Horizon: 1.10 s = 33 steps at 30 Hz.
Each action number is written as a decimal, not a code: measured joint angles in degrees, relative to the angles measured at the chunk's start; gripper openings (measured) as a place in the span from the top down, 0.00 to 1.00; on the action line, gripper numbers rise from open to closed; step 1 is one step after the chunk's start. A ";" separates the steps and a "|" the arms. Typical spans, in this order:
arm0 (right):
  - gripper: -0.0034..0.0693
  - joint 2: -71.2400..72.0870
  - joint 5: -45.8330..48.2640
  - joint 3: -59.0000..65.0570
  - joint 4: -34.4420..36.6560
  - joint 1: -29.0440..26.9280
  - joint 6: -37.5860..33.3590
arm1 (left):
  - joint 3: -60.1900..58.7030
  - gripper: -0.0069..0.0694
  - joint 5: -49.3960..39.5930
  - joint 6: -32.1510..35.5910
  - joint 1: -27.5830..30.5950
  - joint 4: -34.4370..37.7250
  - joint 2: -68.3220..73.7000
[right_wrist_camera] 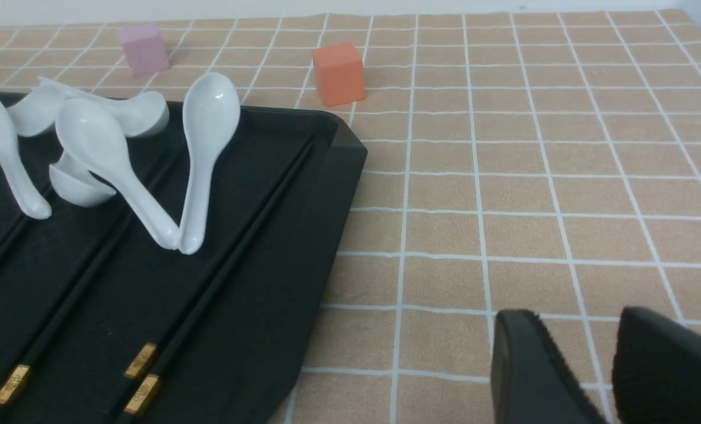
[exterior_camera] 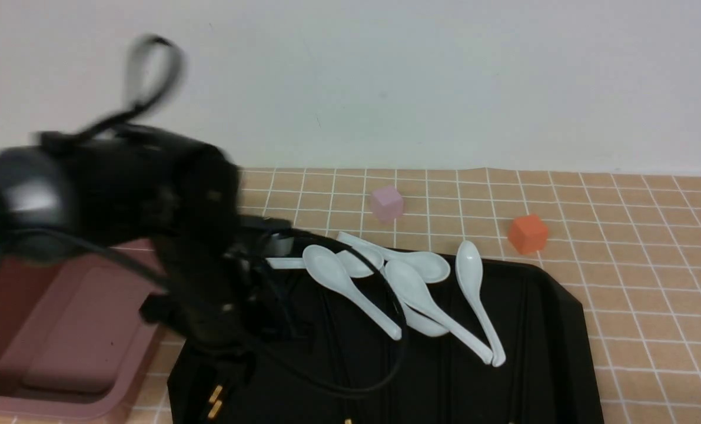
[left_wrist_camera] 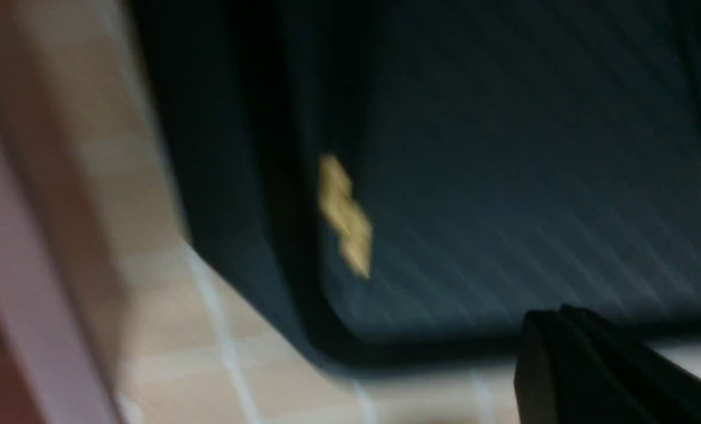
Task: On brown tablecloth take chopsticks from black tray and put them in box.
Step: 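Reach over to the black tray and grasp a pair of chopsticks with the left gripper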
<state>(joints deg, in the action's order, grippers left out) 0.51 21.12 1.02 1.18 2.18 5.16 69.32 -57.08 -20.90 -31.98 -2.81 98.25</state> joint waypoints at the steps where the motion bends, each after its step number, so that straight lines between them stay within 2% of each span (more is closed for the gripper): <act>1: 0.62 0.00 0.00 0.00 0.00 0.00 0.00 | 0.57 0.87 0.30 -1.08 -0.68 -2.47 0.59; 4: 0.62 0.00 0.00 0.00 0.00 0.00 0.00 | 2.77 0.79 1.14 -4.65 -1.93 -8.49 2.92; 16: 0.62 0.00 0.00 0.00 0.00 0.00 0.00 | 3.46 0.49 4.91 -4.62 -1.98 -12.43 13.06; 21: 0.62 0.00 0.00 0.00 0.00 0.00 0.00 | 5.31 0.44 5.05 -4.97 -1.98 -13.04 15.48; 28: 0.62 0.00 0.00 0.00 0.00 0.00 0.00 | 9.99 0.44 2.88 -5.88 -1.80 -14.71 15.81; 33: 0.62 0.00 0.00 0.00 0.00 0.00 0.00 | 11.81 0.44 1.98 -5.44 2.46 -12.34 15.81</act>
<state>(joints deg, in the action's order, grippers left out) 0.51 21.12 1.02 1.18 2.18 5.16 81.13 -55.10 -26.34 -29.52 -15.15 114.06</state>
